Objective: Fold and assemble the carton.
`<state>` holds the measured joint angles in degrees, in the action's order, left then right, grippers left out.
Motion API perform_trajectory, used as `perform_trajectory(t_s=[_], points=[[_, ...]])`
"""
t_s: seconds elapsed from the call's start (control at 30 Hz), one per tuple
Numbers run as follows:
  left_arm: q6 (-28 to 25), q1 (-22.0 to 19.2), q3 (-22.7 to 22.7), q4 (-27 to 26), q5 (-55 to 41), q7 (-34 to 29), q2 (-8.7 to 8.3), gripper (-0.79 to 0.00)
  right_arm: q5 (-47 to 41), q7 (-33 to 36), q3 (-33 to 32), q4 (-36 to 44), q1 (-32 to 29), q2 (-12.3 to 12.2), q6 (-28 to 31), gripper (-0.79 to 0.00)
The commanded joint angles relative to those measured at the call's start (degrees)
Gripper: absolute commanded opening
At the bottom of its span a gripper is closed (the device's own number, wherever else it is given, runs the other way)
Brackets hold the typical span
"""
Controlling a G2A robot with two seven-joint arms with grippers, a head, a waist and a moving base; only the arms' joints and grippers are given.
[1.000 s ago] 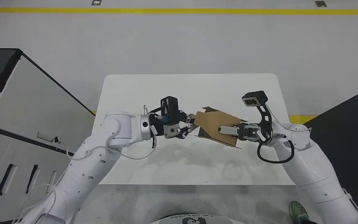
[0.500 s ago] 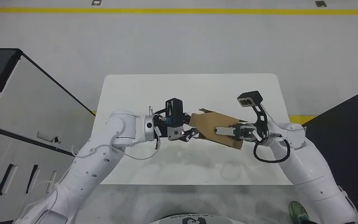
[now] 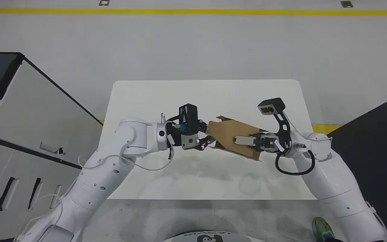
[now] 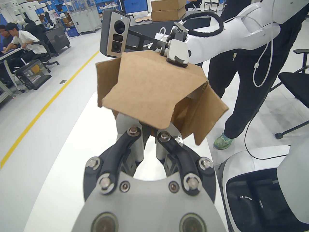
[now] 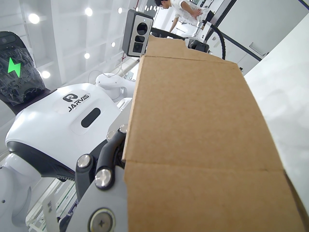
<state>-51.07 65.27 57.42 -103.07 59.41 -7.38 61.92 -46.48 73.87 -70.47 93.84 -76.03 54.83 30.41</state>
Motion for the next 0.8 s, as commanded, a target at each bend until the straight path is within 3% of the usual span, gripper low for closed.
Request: perform_trajectory(t_s=[0.0,0.57,0.6,0.63,0.77], points=[[0.2,0.3,0.8,-0.1,0.3,0.1,-0.15,-0.785,0.0,0.0,-0.6,0.2,-0.3,-0.1,0.0,-0.785],[1.2,4.0,8.3,-1.2,1.6,4.4,-1.30,-0.785,-3.8,-0.6,-4.5,1.5,-2.7,-0.1,0.6,-0.785],[1.1,4.1,8.5,-1.1,2.3,3.9,-1.37,-0.453,-3.8,-0.6,-4.5,1.5,-2.7,-0.1,0.6,-0.785],[1.1,4.1,8.5,-1.1,2.3,3.9,-1.37,0.000,-3.8,-0.6,-4.5,1.5,-2.7,-0.1,0.6,-0.785],[1.1,4.1,8.5,-1.1,2.3,3.9,-1.37,0.000,-3.8,-0.6,-4.5,1.5,-2.7,-0.1,0.6,-0.785]])
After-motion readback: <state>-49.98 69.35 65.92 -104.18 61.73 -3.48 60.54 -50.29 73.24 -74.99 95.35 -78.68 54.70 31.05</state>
